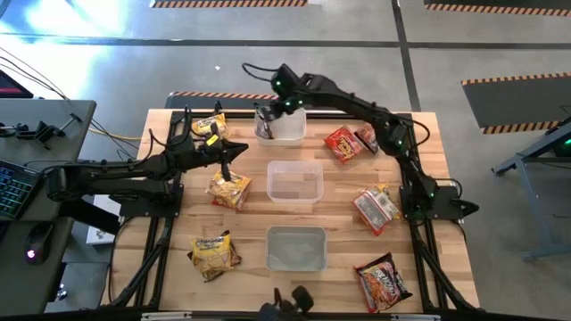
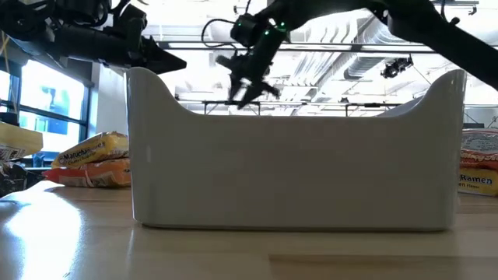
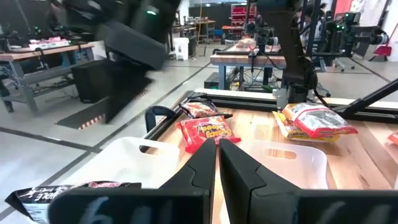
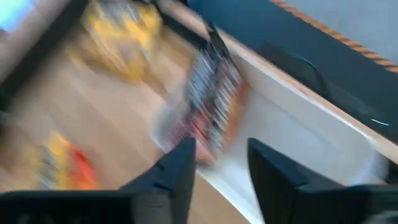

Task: Sort Maruchan noodles
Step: Put the orange noodle pack into the transparent bin

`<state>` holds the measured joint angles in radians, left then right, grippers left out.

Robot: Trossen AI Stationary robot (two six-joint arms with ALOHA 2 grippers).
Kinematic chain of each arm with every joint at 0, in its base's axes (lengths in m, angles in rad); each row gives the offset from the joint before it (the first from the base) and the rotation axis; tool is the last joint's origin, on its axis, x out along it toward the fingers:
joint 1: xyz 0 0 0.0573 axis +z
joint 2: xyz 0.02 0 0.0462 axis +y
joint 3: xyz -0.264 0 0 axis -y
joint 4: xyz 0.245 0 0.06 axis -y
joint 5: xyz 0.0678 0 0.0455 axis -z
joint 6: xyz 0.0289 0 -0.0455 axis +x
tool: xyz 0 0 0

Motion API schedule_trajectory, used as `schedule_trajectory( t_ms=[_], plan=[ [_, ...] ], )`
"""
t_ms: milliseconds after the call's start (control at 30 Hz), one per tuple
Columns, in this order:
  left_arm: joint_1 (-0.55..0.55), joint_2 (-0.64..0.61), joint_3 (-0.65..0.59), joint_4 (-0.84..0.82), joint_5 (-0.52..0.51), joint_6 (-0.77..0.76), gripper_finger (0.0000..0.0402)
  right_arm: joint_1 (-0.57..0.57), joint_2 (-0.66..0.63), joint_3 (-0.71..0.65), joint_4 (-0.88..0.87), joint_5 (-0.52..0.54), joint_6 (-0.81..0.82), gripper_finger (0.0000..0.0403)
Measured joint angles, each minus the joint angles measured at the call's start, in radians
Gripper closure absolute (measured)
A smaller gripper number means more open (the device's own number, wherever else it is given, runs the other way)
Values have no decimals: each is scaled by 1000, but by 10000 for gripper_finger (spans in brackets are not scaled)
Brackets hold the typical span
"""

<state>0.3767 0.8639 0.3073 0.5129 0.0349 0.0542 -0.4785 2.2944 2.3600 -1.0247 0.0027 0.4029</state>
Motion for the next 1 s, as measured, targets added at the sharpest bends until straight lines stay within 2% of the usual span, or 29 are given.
schedule_trajectory(
  t_ms=[67, 167, 200, 333, 433, 733, 833, 933, 1000],
  plan=[
    [1, 0, 0, 2, -12, 2, 390, 4, 14, -8, -48, 40, -45, 315],
    [3, 0, 0, 8, -21, 2, 390, 9, 47, -59, -5, 57, -72, 380],
    [4, 0, 2, 6, -21, 2, 390, 9, 57, -74, 13, 56, -80, 391],
    [4, 0, 4, 7, -22, 2, 390, 9, 88, -126, 101, -11, -87, 382],
    [4, 0, 4, 7, -23, 2, 390, 13, 84, -148, 188, -75, -89, 392],
    [5, 0, 4, -1, -29, 9, 390, 15, 75, -144, 251, -218, -136, 402],
    [5, 0, 5, -14, -29, 5, 390, 23, 23, -133, 220, -183, -224, 402],
    [5, 0, 5, -22, -29, 1, 390, 43, -62, -137, 193, -40, -339, 402],
    [5, 0, 5, -22, -29, -4, 390, 49, -121, -183, 222, 10, -387, 403]
  ],
)
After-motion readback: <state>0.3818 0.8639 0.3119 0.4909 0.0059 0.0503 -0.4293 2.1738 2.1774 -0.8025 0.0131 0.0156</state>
